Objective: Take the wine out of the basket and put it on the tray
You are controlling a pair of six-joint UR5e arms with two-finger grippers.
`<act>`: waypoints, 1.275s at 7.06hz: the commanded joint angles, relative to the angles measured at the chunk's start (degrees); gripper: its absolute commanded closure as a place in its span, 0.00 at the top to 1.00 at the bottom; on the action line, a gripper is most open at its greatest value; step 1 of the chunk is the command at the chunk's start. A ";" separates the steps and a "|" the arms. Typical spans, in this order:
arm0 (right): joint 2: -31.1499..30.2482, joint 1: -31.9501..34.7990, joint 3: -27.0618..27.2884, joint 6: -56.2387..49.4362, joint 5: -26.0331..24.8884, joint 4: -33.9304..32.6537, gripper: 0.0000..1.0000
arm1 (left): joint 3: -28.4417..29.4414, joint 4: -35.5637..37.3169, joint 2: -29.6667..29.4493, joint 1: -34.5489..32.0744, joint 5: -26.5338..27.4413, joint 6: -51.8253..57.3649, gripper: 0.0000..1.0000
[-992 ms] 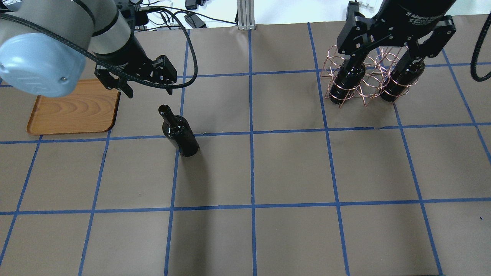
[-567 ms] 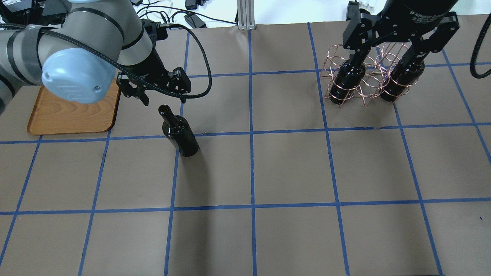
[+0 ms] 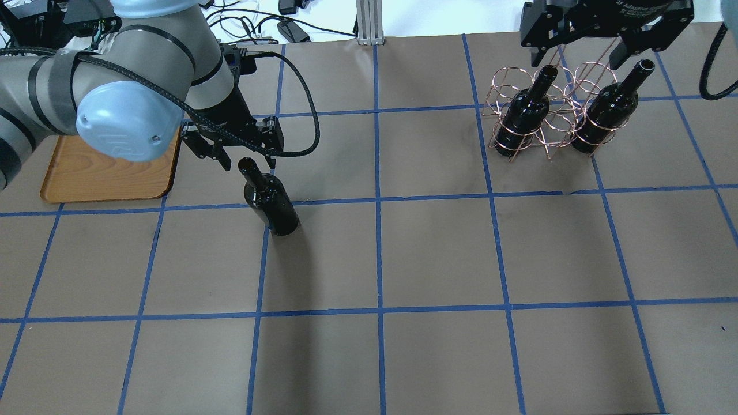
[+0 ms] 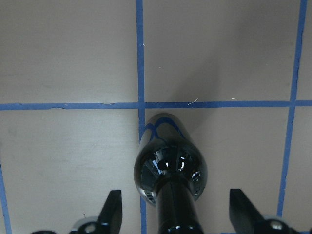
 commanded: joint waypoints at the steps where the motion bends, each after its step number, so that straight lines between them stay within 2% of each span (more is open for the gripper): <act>1: 0.21 0.00 0.11 0.19 0.26 -0.62 1.00 | -0.10 -1.07 -0.40 -0.02 0.02 0.01 0.67; 2: 0.39 0.00 0.46 0.02 0.26 -1.66 1.00 | -0.19 -1.50 -0.49 -0.02 0.02 0.01 0.67; 3: 0.56 0.09 0.90 -0.16 0.44 -1.50 1.00 | -0.10 -1.42 -0.49 -0.02 0.02 0.01 0.36; 4: 0.48 0.00 1.17 -0.07 0.35 -1.15 1.00 | -0.02 -1.25 -0.58 0.06 -0.07 0.01 0.00; 7: -0.23 0.26 0.65 -0.34 0.53 4.12 1.00 | 1.65 -1.33 -0.85 0.50 0.11 -0.43 0.00; 8: -0.05 0.26 0.47 -0.42 2.79 5.78 1.00 | 4.87 -1.33 -0.84 1.02 1.93 0.01 0.00; 9: 0.04 0.26 0.47 -0.86 2.73 6.15 1.00 | 9.52 -2.12 -1.54 2.51 3.87 0.45 0.00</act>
